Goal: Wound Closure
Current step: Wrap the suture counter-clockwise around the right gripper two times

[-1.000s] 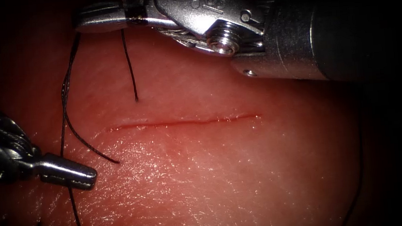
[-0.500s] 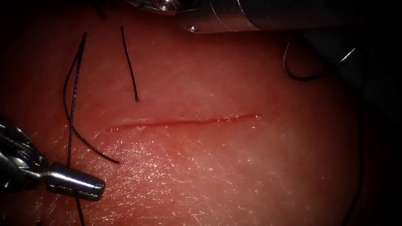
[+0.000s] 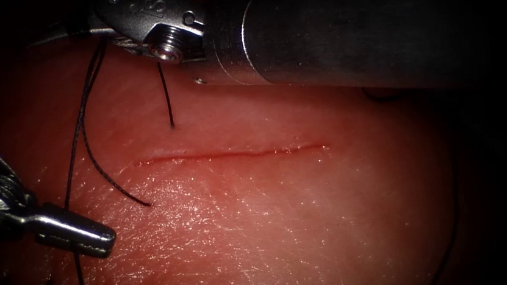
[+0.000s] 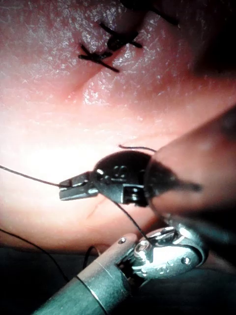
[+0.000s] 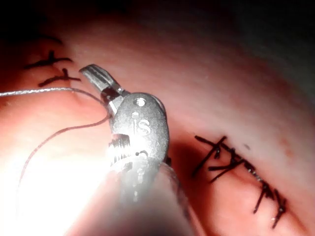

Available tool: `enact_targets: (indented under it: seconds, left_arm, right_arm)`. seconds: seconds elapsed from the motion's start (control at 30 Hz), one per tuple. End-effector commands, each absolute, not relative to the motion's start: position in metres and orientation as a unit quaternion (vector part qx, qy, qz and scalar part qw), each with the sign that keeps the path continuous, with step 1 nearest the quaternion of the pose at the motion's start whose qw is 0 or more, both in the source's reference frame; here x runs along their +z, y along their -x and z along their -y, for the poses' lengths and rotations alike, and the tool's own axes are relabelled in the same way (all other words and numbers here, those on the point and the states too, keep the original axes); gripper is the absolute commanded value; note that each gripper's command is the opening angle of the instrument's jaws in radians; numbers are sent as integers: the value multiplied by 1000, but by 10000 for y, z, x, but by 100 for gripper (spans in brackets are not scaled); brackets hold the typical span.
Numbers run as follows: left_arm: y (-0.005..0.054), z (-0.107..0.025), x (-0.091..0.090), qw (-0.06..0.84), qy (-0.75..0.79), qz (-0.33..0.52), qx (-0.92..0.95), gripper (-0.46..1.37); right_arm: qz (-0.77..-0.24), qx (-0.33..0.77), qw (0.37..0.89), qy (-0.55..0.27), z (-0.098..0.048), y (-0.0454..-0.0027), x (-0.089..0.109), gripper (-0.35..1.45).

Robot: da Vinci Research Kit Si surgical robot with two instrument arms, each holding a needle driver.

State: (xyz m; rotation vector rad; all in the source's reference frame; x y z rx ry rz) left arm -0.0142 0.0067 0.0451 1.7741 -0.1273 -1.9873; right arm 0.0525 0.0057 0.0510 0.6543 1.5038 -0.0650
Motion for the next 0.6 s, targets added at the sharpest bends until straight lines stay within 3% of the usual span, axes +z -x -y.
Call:
enact_targets:
  seconds: [0.03,0.6]
  left_arm:
    - [140,-68,451,239,-647,42,-723,-35]
    - [90,-120,445,220,-667,67,-709,-35]
  right_arm:
    - [-670,-31,680,-295,-57,-524,509,-35]
    - [-686,-61,624,-369,-29,-478,499,-35]
